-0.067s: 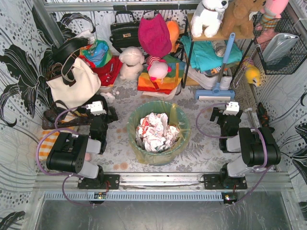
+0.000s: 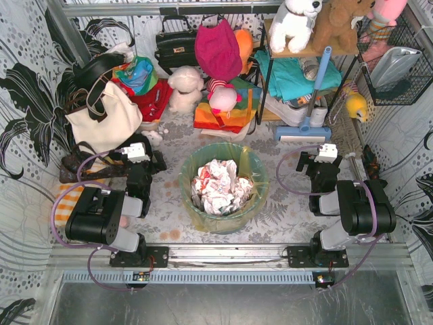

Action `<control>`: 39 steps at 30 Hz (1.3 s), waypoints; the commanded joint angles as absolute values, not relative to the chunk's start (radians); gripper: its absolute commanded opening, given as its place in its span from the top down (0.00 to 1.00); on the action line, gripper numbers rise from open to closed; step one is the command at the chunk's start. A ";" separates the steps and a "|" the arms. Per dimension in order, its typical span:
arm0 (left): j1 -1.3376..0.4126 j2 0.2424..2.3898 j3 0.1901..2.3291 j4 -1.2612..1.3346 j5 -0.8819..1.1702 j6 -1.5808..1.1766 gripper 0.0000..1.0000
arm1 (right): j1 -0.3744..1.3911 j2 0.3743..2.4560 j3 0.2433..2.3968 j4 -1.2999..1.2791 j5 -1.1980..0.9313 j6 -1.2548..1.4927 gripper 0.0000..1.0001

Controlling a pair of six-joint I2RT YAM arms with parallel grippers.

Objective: Tie the trash bag

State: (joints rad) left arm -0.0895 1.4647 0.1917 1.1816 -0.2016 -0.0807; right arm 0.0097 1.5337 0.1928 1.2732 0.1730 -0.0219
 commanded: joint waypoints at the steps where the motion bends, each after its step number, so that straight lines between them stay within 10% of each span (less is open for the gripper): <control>1: -0.082 1.471 0.210 1.219 -0.191 -0.088 0.02 | 0.005 1.536 0.186 1.319 0.183 -0.012 0.03; 39: -0.083 1.446 0.194 1.233 -0.217 -0.082 0.02 | 0.005 1.498 0.204 1.246 0.191 -0.009 0.03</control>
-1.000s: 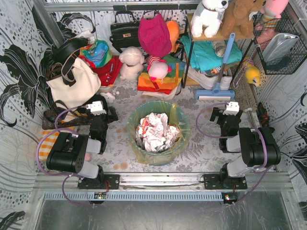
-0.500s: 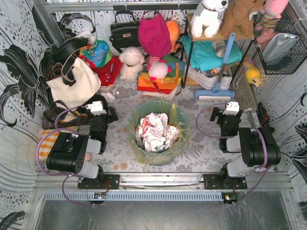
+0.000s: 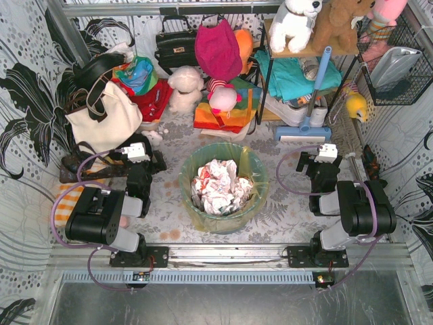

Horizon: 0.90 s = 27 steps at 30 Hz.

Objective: Tie the trash bag

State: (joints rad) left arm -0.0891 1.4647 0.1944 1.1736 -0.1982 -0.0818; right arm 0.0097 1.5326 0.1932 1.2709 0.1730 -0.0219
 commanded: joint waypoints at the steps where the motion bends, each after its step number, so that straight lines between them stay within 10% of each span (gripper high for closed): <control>1: -0.084 1.424 0.187 1.228 -0.237 -0.091 0.02 | 0.005 1.488 0.205 1.231 0.183 -0.005 0.03; 16: -0.159 1.048 0.474 0.284 -0.658 -0.412 0.02 | 0.005 1.184 0.297 0.753 0.109 0.007 0.03; 27: -0.160 0.929 0.548 -0.201 -0.253 -0.667 0.02 | 0.005 1.031 0.471 0.261 -0.086 0.248 0.03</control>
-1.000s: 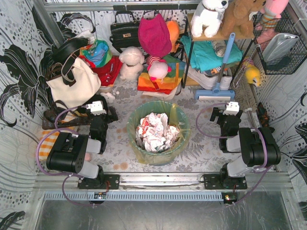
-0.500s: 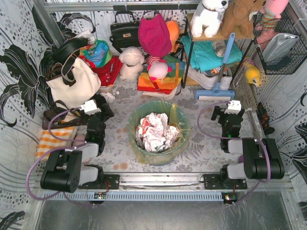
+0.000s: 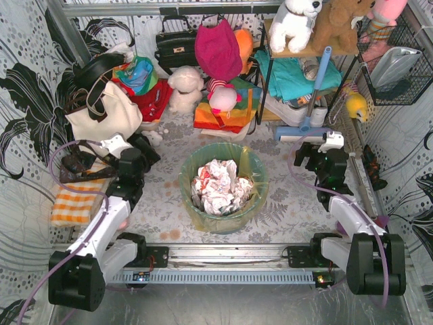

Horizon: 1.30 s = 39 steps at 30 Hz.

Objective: Tie the trash bag

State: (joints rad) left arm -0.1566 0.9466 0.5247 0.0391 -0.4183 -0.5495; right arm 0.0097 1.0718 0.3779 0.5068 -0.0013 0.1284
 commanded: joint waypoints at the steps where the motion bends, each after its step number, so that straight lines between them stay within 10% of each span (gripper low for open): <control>1: -0.161 0.925 0.542 -0.224 -0.219 -0.674 0.02 | 0.004 1.028 0.497 0.207 -0.103 0.250 0.03; 15: -0.216 0.842 0.472 -0.421 0.124 -0.841 0.00 | 0.005 0.970 0.631 -0.125 -0.432 0.316 0.08; 39: -0.550 0.592 0.283 -0.582 0.058 -1.143 0.25 | 0.005 0.934 0.655 -0.267 -0.534 0.342 0.17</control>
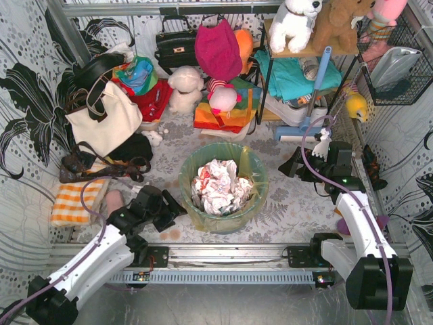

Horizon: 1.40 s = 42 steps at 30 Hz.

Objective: Tie the trash bag

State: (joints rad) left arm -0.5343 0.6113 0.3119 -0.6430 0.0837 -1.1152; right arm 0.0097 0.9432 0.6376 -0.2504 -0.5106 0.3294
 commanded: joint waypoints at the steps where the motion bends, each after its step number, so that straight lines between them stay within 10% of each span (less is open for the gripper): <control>1: -0.557 0.592 0.279 -0.558 0.061 -1.133 0.26 | 0.004 0.934 0.655 -0.266 -0.534 0.343 0.17; 42: -0.707 0.559 0.066 0.067 -0.043 -1.051 1.00 | 0.029 0.964 0.545 -0.111 -0.668 0.430 0.29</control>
